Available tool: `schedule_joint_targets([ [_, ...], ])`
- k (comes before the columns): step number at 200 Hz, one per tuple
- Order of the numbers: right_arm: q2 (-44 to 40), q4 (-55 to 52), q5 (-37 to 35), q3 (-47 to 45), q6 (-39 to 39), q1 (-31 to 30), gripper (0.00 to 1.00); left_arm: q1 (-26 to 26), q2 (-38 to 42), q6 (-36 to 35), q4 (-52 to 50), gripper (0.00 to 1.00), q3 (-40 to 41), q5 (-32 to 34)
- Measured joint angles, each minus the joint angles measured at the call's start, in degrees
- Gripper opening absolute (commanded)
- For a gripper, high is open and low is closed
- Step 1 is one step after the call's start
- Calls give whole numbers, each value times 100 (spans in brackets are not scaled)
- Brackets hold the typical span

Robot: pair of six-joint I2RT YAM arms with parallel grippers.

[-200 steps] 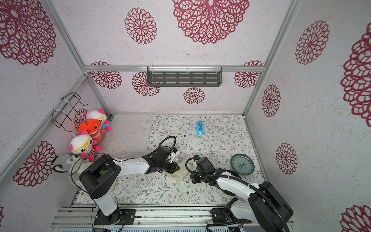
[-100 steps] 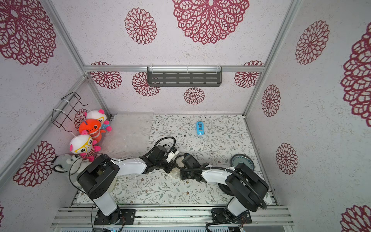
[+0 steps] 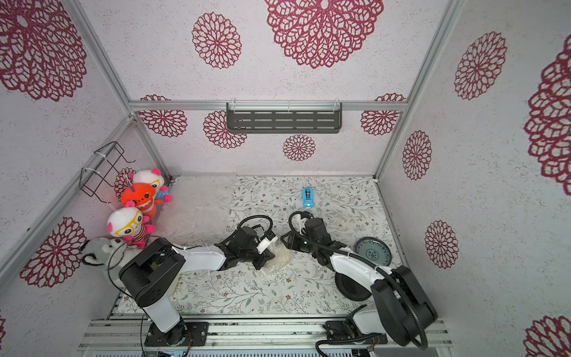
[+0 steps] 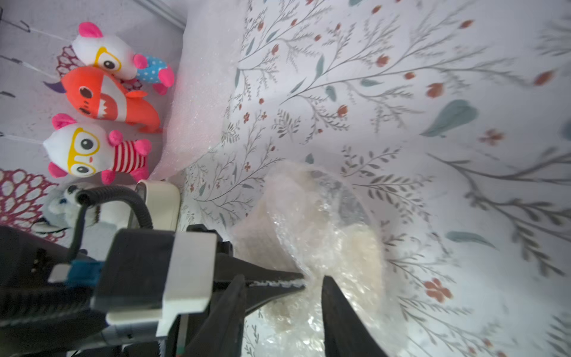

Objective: Wrap dinner plates in bubble wrap
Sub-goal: Wrap the plate in the bubble wrap.

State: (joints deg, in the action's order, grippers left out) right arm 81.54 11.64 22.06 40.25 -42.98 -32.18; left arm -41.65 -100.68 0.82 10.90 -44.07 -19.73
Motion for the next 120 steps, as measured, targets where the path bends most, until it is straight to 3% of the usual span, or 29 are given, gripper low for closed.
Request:
schedule_joint_targets([
  [39,988,363,678,146,-68,-11,42,-9,-11,-48,44,0,0,-11],
  [60,1449,640,1001,197,-170,-24,36,-20,-15,-61,57,2,0,-11],
  [72,1648,756,1123,219,-203,-33,24,-37,-15,-66,66,6,0,-7],
  [91,1856,918,1215,221,-354,-37,2,-87,2,-66,17,20,-11,4],
  [104,1888,988,1226,195,-481,-37,0,-151,144,66,-149,41,-26,-2],
  [116,1875,1086,1180,127,-540,-37,0,-249,514,278,-337,97,-7,-31],
  [120,1873,1121,1154,101,-579,-37,0,-295,684,389,-376,98,13,-17],
])
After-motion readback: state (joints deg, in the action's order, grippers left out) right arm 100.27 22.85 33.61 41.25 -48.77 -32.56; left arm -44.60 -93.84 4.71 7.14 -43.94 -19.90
